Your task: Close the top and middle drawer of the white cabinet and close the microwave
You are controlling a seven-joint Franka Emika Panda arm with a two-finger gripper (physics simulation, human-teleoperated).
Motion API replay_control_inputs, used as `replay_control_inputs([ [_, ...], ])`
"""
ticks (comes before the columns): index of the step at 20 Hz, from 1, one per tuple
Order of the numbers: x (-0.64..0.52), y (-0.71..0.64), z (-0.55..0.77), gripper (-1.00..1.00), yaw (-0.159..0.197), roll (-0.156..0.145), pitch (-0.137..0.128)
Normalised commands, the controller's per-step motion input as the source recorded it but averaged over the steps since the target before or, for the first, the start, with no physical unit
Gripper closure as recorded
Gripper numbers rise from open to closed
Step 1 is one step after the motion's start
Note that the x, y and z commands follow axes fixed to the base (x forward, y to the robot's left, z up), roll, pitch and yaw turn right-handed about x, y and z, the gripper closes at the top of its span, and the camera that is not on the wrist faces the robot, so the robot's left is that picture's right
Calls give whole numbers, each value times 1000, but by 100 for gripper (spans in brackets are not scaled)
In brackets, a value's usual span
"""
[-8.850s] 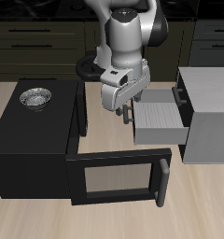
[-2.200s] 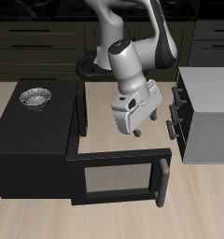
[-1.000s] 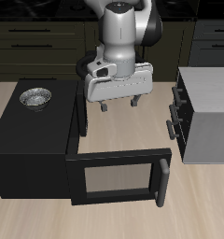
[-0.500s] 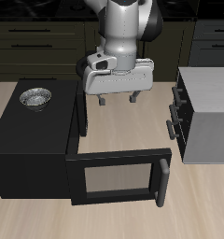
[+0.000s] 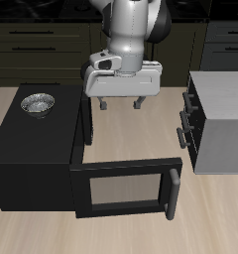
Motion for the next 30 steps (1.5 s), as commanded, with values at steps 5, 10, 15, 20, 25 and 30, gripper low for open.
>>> replay_control_inputs([
  [5,173,-34,73,-100,33,-24,-41],
  [10,230,-13,164,-100,-14,-27,-36],
  [15,177,12,81,-100,-24,-18,-26],
  [20,142,-18,141,-100,-14,-26,-45],
  [25,148,7,124,-100,-42,-20,-16],
  [30,43,93,82,-100,-10,-3,-16],
])
